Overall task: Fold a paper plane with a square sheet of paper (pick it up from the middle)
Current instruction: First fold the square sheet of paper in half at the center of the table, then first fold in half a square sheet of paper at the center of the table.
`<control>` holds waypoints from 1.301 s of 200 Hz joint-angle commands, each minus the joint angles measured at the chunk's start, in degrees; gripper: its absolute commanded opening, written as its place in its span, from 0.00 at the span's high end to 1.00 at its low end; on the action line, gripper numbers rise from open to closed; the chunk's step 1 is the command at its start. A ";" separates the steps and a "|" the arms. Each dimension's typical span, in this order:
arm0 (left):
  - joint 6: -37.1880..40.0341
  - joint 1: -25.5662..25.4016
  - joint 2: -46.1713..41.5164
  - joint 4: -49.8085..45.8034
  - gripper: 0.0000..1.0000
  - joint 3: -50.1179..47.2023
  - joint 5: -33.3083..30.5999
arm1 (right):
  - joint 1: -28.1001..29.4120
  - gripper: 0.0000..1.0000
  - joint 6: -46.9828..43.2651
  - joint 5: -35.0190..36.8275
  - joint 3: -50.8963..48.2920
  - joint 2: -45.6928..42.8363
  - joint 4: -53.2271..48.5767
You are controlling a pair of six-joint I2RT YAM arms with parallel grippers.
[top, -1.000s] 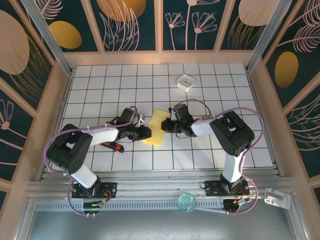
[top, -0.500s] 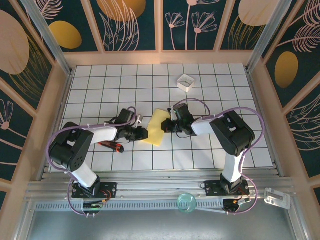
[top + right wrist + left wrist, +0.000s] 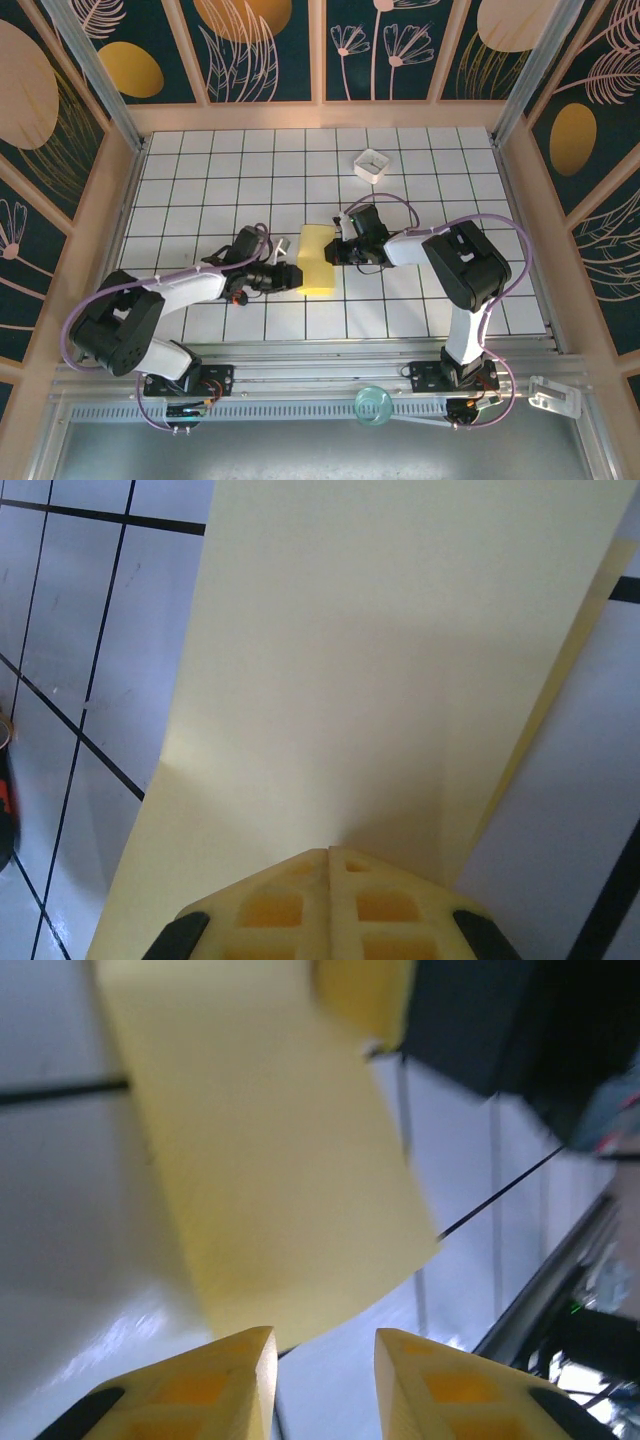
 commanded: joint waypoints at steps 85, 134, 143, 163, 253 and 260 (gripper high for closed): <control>-5.73 2.98 13.58 11.75 0.76 5.49 2.86 | -1.24 1.00 -1.95 3.78 -3.12 1.85 -9.45; -6.62 3.11 16.21 13.78 0.74 5.75 3.17 | -1.26 1.00 -1.59 3.69 -3.44 1.68 -8.84; -6.27 3.14 16.93 12.77 0.74 5.85 2.27 | -1.29 1.00 -1.61 3.70 -3.54 1.69 -8.78; -5.04 3.58 17.61 10.55 0.75 5.55 0.18 | -1.26 1.00 -1.62 3.87 -3.70 1.64 -8.74; -3.31 4.30 17.55 8.14 0.81 2.30 -1.56 | -1.26 1.00 -1.36 4.15 -3.01 0.98 -9.00; -2.63 4.30 17.78 7.27 0.82 2.11 -1.72 | -1.26 1.00 -1.22 3.90 -2.61 0.57 -9.11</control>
